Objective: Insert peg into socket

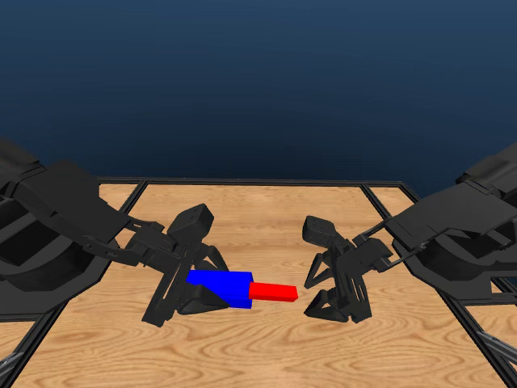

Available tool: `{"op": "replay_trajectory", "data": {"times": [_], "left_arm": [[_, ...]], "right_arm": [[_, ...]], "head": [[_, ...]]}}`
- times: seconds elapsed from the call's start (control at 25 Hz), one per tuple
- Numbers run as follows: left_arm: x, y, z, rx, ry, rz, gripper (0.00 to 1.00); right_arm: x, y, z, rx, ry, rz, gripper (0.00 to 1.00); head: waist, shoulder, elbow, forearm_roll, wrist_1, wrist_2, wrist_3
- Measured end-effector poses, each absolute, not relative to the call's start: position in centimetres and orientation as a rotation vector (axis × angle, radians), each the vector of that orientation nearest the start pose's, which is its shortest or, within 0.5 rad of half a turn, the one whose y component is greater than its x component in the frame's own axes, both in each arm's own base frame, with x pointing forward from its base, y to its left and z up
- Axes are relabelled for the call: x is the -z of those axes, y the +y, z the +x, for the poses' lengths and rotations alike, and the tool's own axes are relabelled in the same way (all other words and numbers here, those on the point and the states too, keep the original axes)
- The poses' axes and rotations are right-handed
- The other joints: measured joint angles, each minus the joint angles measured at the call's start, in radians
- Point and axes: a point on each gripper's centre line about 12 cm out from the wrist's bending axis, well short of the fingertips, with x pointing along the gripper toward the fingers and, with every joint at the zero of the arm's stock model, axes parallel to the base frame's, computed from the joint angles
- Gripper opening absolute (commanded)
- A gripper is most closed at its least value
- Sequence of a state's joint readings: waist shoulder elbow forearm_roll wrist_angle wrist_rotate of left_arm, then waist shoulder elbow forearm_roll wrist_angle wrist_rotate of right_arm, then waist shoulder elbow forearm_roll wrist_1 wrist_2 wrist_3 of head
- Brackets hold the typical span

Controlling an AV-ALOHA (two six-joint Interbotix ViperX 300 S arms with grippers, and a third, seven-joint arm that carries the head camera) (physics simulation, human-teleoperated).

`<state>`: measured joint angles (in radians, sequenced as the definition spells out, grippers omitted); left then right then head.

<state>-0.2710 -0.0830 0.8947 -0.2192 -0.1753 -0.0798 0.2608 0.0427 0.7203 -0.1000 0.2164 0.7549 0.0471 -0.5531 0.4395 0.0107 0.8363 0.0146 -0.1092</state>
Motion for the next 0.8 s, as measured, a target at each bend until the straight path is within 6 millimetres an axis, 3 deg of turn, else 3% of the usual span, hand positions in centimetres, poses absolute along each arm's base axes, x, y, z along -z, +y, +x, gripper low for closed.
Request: {"op": "replay_trajectory", "data": {"times": [0.2,0.8], "left_arm": [[-14.3,-8.4,32.5,0.123,0.657,-0.192,0.00],[-13.7,-8.5,32.8,0.113,0.672,-0.207,0.00]], "right_arm": [[-11.4,9.6,34.8,0.119,1.022,0.453,0.00],[-15.1,10.2,40.6,0.049,0.902,0.309,0.00]], "head": [[-0.007,0.000,0.000,-0.001,0.004,0.004,0.001],[-0.010,-0.002,0.000,0.000,0.002,0.006,0.007]]}}
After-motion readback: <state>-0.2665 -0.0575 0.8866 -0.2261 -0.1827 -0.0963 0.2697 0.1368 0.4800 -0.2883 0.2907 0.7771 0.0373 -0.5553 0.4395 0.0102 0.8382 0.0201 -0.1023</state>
